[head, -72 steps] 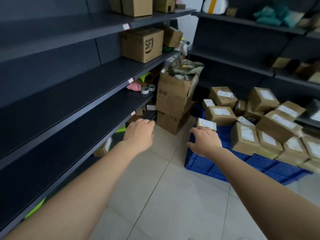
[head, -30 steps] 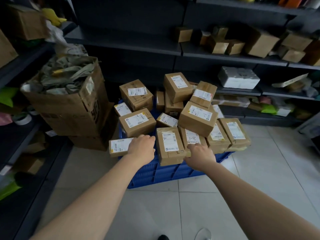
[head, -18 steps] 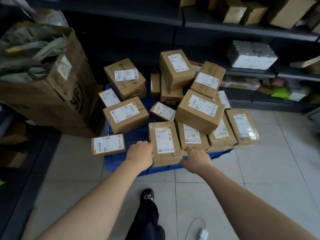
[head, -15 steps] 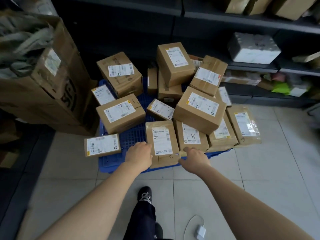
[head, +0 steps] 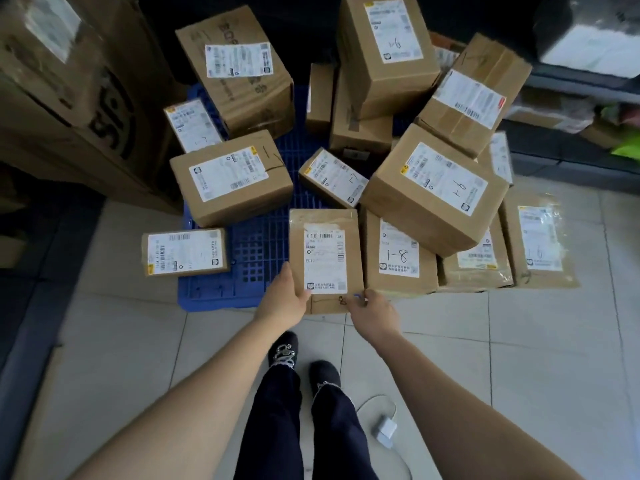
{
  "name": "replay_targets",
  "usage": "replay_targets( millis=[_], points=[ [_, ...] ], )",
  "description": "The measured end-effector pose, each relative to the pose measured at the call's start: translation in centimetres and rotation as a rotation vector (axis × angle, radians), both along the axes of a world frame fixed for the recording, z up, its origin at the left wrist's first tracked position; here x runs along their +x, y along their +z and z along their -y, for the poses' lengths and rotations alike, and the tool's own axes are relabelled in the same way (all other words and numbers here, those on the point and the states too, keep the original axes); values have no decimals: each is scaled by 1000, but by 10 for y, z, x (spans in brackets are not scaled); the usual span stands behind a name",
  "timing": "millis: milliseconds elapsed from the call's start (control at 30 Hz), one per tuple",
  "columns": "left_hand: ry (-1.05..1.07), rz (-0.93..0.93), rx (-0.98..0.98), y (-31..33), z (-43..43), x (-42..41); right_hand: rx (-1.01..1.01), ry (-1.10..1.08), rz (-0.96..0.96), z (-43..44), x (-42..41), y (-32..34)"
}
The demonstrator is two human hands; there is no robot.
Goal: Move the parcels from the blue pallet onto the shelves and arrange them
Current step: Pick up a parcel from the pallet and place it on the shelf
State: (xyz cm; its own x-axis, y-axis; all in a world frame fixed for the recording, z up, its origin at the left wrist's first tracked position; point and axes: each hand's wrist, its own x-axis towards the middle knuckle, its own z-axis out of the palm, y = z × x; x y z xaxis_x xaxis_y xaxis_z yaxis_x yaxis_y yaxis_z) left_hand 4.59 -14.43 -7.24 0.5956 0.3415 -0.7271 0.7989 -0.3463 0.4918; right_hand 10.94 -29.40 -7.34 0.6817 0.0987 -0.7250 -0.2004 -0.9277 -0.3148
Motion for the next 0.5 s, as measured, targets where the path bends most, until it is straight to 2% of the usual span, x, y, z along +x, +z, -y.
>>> replay_targets(
  millis=[133,300,500],
  points=[
    [230,85,-39,-2,7,-5,45,-37,87,2,-5,-1],
    [418,207,-106,14,12,-10,158,-62,160,7,-15,10],
    [604,346,-138,44,14,-28,386,-89,204,2,-18,38]
  ],
)
